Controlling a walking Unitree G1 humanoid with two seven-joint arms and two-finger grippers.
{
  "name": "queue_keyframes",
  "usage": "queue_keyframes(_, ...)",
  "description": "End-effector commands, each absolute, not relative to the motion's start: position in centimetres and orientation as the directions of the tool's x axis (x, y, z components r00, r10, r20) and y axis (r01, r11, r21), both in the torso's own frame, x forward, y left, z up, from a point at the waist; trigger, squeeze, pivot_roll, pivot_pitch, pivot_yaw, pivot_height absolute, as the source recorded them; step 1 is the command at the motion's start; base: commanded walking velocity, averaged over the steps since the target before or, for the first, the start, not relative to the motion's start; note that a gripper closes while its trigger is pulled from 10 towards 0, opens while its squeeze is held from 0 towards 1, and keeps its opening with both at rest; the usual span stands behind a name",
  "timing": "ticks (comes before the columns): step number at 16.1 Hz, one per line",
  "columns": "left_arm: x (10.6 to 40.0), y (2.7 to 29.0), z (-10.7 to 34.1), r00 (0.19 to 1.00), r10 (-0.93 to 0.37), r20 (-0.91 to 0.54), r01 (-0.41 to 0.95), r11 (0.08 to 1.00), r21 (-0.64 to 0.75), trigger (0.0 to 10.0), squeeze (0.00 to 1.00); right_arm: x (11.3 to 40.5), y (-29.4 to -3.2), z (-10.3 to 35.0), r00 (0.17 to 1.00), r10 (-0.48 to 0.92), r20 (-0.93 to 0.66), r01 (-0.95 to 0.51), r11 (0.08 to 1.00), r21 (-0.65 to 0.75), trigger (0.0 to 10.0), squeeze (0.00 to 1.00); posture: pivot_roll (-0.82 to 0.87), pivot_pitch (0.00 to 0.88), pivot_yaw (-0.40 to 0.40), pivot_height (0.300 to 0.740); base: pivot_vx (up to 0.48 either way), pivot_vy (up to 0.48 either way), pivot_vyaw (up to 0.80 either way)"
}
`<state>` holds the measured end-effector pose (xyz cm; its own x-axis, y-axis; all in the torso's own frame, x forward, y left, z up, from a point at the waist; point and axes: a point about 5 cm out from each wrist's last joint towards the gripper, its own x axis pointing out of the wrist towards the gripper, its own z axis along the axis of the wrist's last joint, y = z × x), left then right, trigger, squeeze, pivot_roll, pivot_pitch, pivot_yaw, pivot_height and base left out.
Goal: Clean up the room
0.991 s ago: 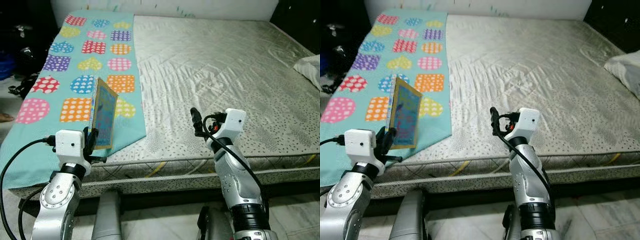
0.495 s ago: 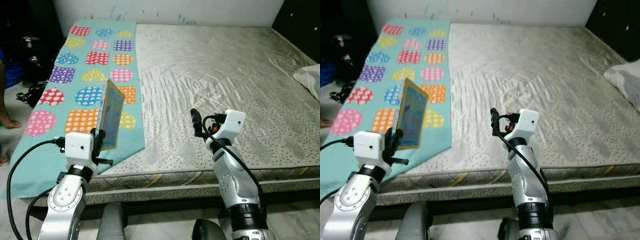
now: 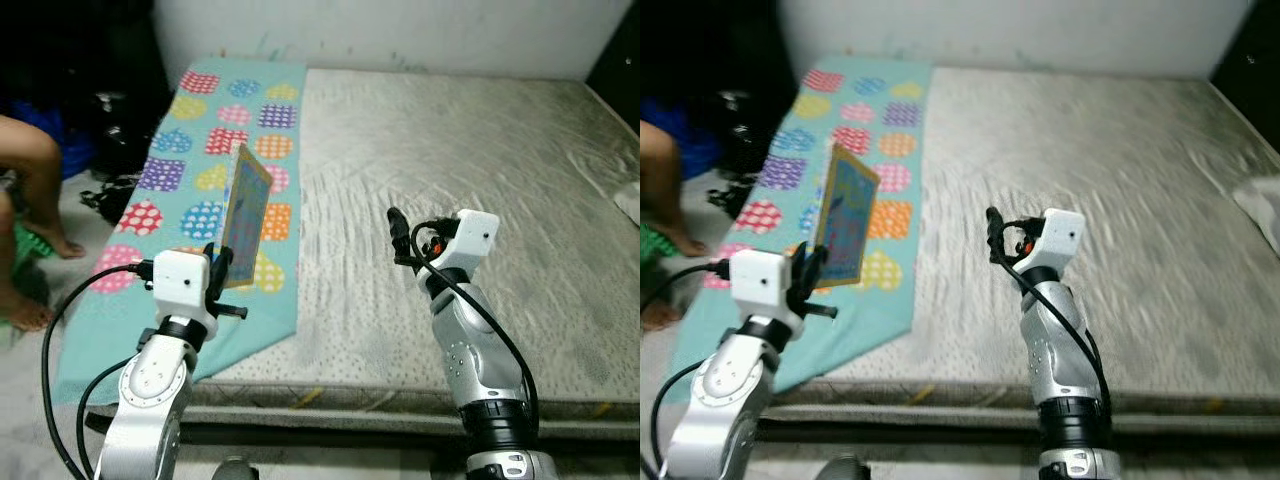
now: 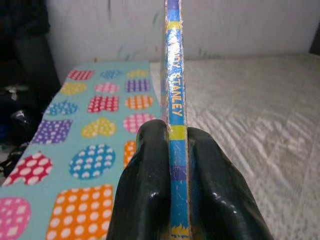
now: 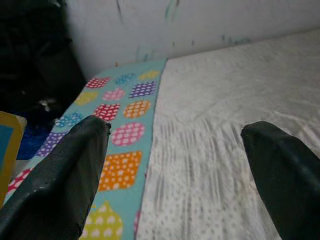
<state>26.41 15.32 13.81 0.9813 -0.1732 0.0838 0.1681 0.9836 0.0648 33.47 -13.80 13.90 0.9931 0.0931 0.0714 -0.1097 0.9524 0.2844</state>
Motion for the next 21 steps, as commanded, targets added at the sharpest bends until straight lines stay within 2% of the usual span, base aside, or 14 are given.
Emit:
queue_keyframes(1, 26.5, 15.1, 14.4, 0.978, -0.172, 0.114, 0.165, 0.984, 0.072, 10.0, 0.00, 33.3, -14.0, 13.6, 0.995, 0.077, 0.060, -0.091, 0.952, 0.291, 10.0, 0.00, 0.02, 0.030, -0.044, 0.740, 0.000, 0.000, 0.00)
queue_keyframes(8, 26.3, 15.6, 13.5, 0.989, -0.119, 0.093, 0.111, 0.991, 0.080, 10.0, 0.00, 32.4, -14.3, 12.8, 0.997, 0.067, 0.034, -0.074, 0.954, 0.290, 10.0, 0.00, 0.01, 0.028, -0.046, 0.740, 0.000, 0.000, 0.00)
queue_keyframes(12, 27.0, 14.5, 13.0, 0.987, -0.137, 0.085, 0.134, 0.990, 0.034, 10.0, 0.00, 32.4, -14.3, 12.1, 0.999, 0.038, -0.015, -0.032, 0.960, 0.279, 10.0, 0.00, 0.01, 0.025, -0.055, 0.740, 0.000, 0.000, 0.00)
queue_keyframes(16, 27.7, 13.7, 13.0, 0.985, -0.147, 0.086, 0.147, 0.989, 0.014, 10.0, 0.00, 32.6, -14.1, 12.3, 0.999, 0.046, -0.005, -0.043, 0.961, 0.272, 10.0, 0.00, -0.01, 0.026, -0.056, 0.740, 0.000, 0.000, -0.76)
queue_keyframes(21, 28.1, 13.0, 13.0, 0.980, -0.173, 0.092, 0.176, 0.984, -0.023, 10.0, 0.00, 32.6, -14.3, 12.2, 0.999, 0.046, -0.008, -0.042, 0.965, 0.258, 10.0, 0.00, -0.01, 0.022, -0.062, 0.740, 0.000, -0.113, 0.00)
